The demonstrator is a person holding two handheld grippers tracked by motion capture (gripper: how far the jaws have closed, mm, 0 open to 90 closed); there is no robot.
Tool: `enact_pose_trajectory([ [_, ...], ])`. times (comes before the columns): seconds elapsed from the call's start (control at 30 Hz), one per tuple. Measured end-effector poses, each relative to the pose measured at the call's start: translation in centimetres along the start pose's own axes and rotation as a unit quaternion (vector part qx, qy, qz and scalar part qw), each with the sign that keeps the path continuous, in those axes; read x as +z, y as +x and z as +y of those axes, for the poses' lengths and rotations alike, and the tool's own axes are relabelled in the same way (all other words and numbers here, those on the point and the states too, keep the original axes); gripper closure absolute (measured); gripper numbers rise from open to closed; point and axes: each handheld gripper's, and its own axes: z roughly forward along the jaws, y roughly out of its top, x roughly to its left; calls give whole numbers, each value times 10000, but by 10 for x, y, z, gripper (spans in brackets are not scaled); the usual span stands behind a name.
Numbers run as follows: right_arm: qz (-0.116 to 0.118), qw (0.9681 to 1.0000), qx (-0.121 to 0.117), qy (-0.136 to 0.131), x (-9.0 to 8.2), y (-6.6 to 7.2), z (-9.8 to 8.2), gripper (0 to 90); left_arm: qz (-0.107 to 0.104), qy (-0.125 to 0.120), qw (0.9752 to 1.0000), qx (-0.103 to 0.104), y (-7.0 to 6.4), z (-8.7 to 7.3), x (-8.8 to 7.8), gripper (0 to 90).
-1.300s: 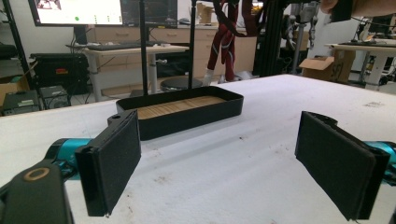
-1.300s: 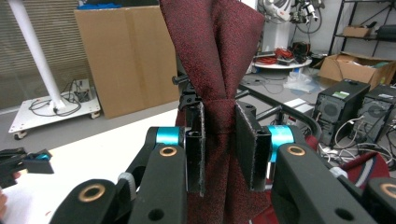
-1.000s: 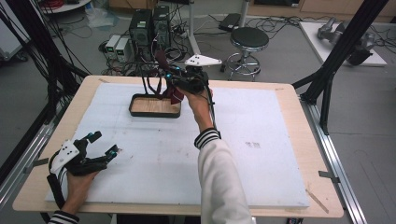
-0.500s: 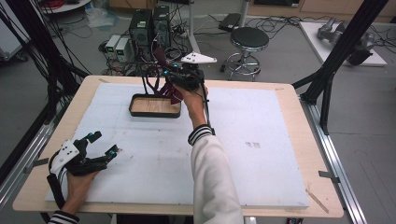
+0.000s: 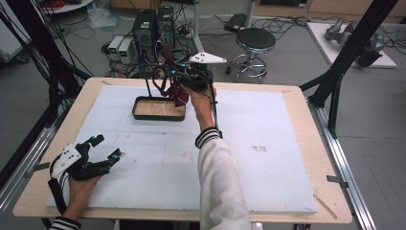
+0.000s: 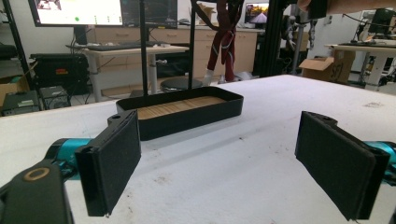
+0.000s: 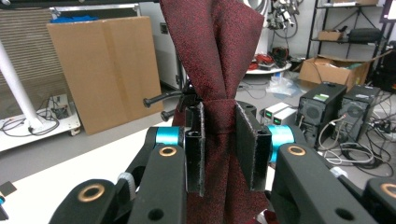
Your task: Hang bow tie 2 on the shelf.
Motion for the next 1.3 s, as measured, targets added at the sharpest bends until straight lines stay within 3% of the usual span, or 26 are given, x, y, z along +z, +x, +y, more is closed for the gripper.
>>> enact_pose_trajectory([
  [0.6, -116, 9999, 63, -4, 10, -2, -5, 745, -8, 14, 10000, 7, 0, 0, 0, 147],
  [0.83, -129, 9999, -33, 19, 18, 2, 2, 745, -7, -15, 10000, -19, 0, 0, 0, 147],
  [1.3, -321, 9994, 47, 82, 25, -6, -6, 744, -10, -1, 10000, -17, 0, 0, 0, 147],
])
